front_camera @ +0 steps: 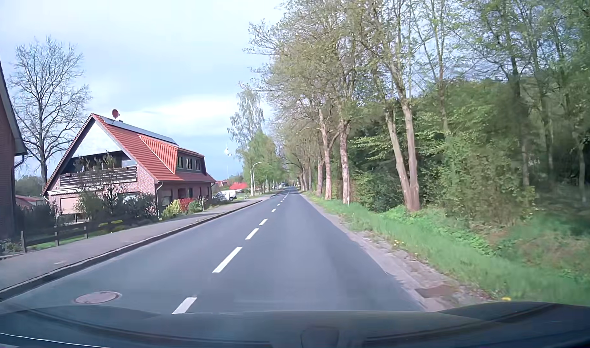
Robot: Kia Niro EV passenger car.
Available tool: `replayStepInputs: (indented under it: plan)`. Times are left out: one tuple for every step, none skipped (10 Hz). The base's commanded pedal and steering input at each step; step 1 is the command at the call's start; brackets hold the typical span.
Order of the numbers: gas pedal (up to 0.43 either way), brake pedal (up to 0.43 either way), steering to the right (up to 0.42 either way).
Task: Follow the waypoints while adhering to traffic rules and regulations
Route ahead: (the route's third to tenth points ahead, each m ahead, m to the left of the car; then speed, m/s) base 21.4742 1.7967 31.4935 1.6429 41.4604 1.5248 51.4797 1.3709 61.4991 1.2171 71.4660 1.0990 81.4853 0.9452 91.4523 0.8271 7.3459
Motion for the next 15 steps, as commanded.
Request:
replayStepInputs:
  plan:
    - [0.169,0.000,-0.011]
    - [0.169,0.000,-0.010]
    - [0.169,0.000,-0.010]
    - [0.169,0.000,-0.010]
    - [0.169,0.000,-0.009]
    - [0.169,0.000,-0.008]
    - [0.169,0.000,-0.002]
    - [0.169,0.000,-0.001]
    - [0.169,0.000,-0.001]
    - [0.169,0.000,-0.001]
    - [0.169,0.000,-0.002]
    - [0.169,0.000,-0.003]
    - [0.169,0.000,-0.003]
    - [0.169,0.000,-0.003]
    - [0.169,0.000,-0.003]
